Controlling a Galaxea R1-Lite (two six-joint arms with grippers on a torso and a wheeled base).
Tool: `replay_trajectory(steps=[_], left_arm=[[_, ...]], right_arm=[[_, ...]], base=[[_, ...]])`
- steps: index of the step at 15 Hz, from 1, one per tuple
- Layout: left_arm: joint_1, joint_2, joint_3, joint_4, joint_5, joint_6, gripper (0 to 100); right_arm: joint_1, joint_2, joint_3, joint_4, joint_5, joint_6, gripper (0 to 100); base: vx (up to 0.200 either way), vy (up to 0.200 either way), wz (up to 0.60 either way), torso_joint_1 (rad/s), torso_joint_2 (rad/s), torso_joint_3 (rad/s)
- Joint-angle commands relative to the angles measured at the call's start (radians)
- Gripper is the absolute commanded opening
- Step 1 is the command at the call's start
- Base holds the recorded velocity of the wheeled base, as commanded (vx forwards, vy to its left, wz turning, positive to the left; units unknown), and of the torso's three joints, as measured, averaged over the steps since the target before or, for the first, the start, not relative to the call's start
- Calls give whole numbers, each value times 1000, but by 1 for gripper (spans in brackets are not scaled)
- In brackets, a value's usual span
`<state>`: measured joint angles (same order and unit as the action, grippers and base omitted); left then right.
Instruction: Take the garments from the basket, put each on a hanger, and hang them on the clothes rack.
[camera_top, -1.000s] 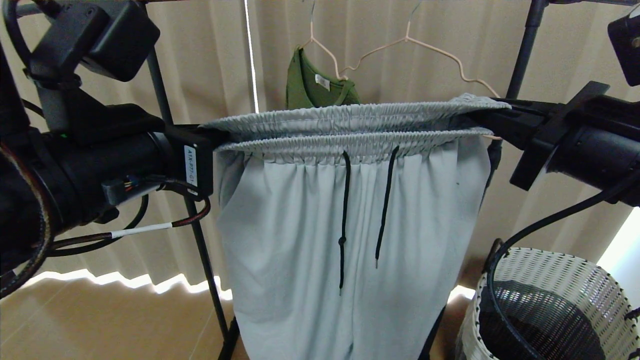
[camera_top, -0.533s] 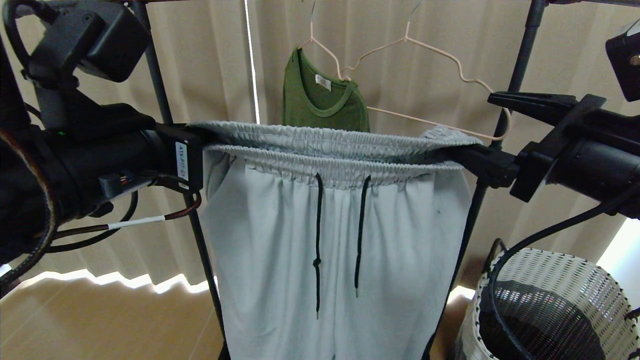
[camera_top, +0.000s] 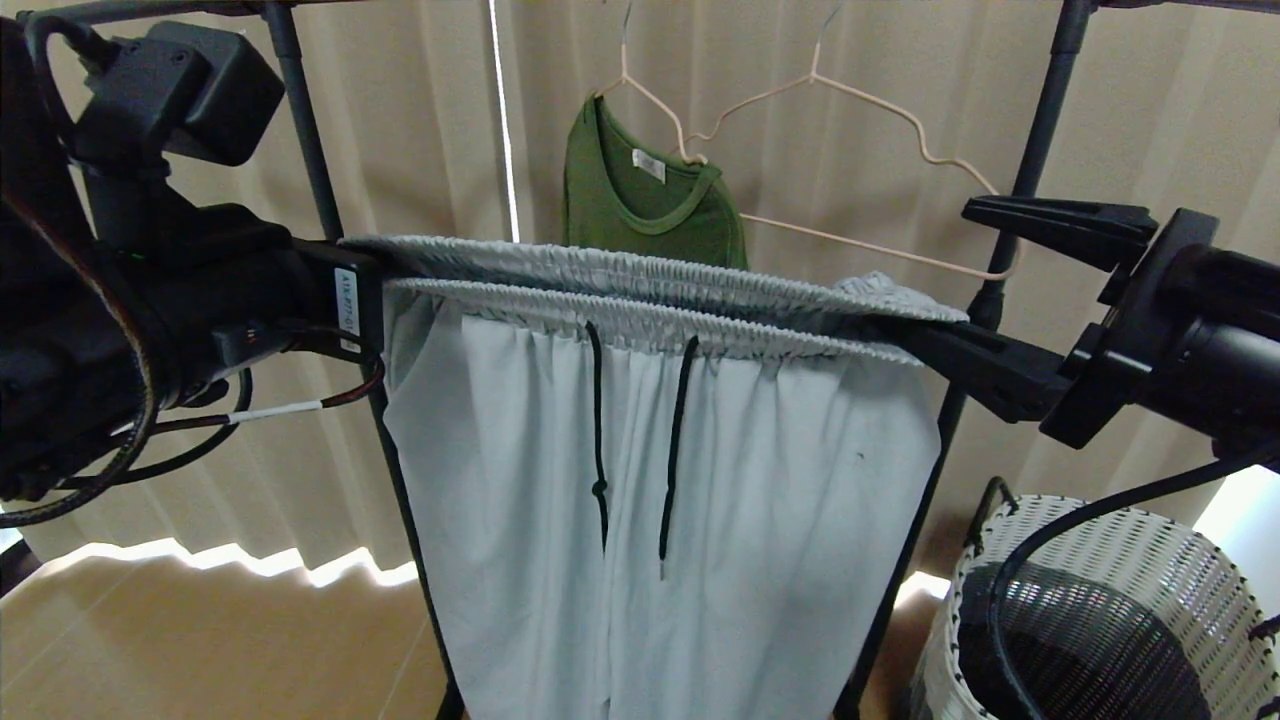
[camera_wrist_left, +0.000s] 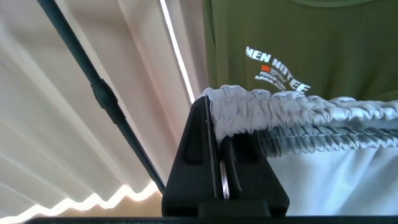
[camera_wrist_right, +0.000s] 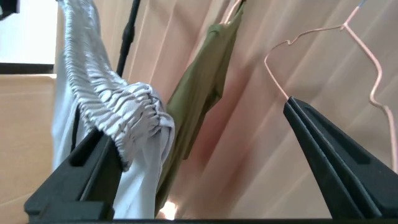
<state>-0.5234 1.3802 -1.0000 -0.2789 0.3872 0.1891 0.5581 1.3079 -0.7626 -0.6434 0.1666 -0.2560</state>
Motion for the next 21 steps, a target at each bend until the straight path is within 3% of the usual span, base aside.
replay_trajectory(steps=[1,6,9,11,13,14,16,19,21], left_arm=[[2,7,0,0,1,0,0],[2,23,-23,0,2,0,0],[2,28,-28,0,2,0,0],[23,19,-2,0,10,-4,0],[54,-10,32,0,9,0,0],[72,-38,61,0,5,-8,0],[83,-78,107,0,2,-13,0],[83,-130,150,-2,-21,-10,0],[85,-164,184,-2,-21,-11,0]], right_arm=[[2,-6,6,-2,2,1,100],[2,-38,54,-5,105,0,100],[2,-48,68,-5,114,0,100],[-21,-44,66,11,90,-6,100],[-99,-36,71,41,21,-6,100],[-144,-33,72,71,-65,-6,100],[-152,-44,124,59,-164,-3,100],[-153,-58,223,-35,-182,-3,100],[-204,-47,304,-134,-180,0,100]], base=[[0,0,0,0,0,0],[0,0,0,0,0,0],[0,0,0,0,0,0],[0,0,0,0,0,0],[0,0,0,0,0,0],[0,0,0,0,0,0],[0,0,0,0,0,0],[0,0,0,0,0,0],[0,0,0,0,0,0]])
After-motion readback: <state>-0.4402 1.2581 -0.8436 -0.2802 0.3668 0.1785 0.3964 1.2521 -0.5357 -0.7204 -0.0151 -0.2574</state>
